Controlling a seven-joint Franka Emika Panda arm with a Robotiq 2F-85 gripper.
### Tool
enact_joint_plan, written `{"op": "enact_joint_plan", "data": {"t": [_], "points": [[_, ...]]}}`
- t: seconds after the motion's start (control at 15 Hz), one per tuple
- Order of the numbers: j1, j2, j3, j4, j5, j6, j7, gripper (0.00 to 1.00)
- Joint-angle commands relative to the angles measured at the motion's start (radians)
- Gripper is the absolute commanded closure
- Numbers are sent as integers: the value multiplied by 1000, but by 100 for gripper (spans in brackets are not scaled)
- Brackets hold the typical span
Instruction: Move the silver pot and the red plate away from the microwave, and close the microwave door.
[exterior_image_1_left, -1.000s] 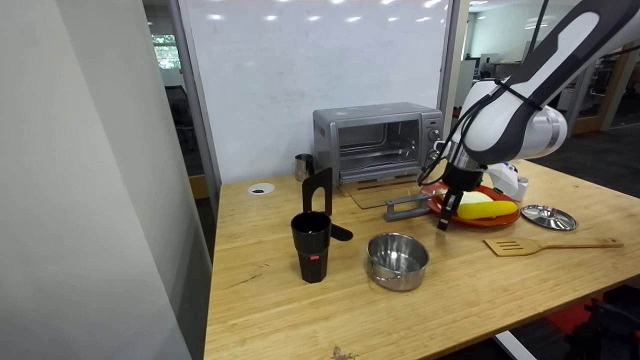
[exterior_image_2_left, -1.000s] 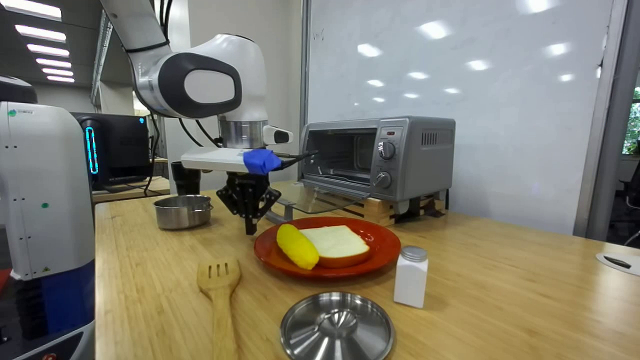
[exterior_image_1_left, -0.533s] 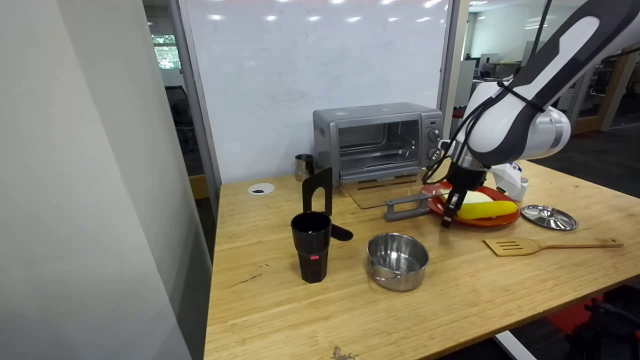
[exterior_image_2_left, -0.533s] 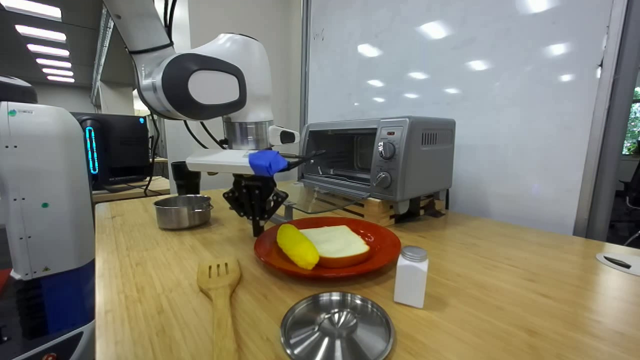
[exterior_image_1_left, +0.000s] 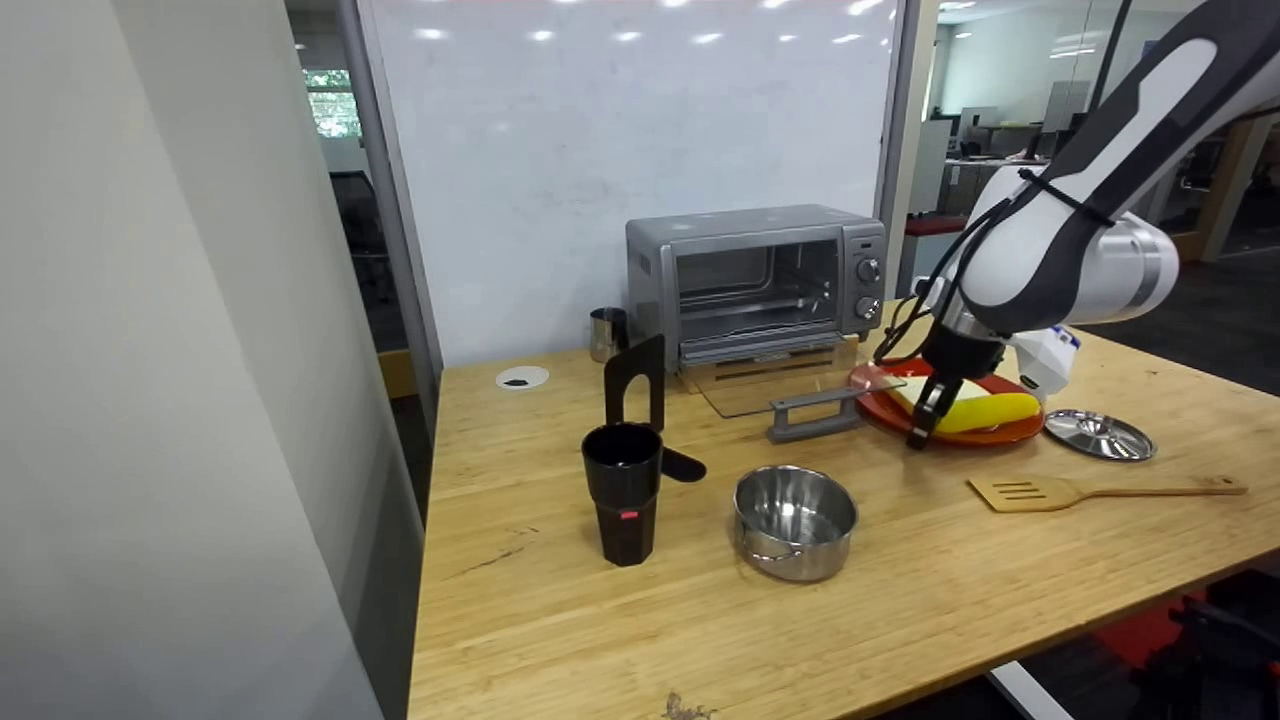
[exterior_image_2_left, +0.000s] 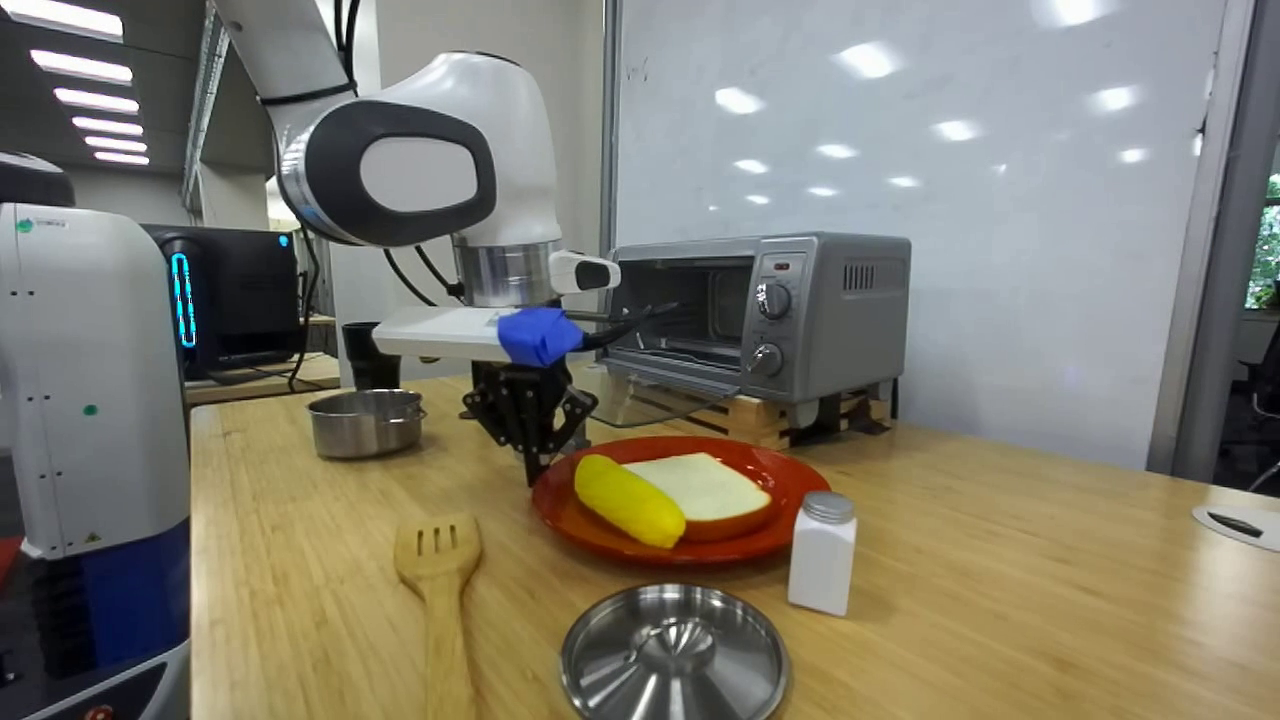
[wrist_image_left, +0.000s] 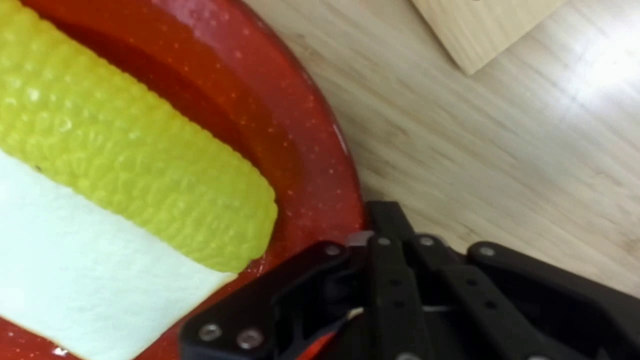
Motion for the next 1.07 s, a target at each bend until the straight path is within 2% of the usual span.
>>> {"op": "enact_joint_plan", "data": {"t": [0.0,0.73,0.93,1.0], "points": [[-40,-54,3,-63,55,46,-35,100],[-85,-156,-26,-147,113,82,-53,100],[-79,-166,-21,-146,144,60,-88,100],[-67,-162,-20,-142,115,52,-69,100]]}}
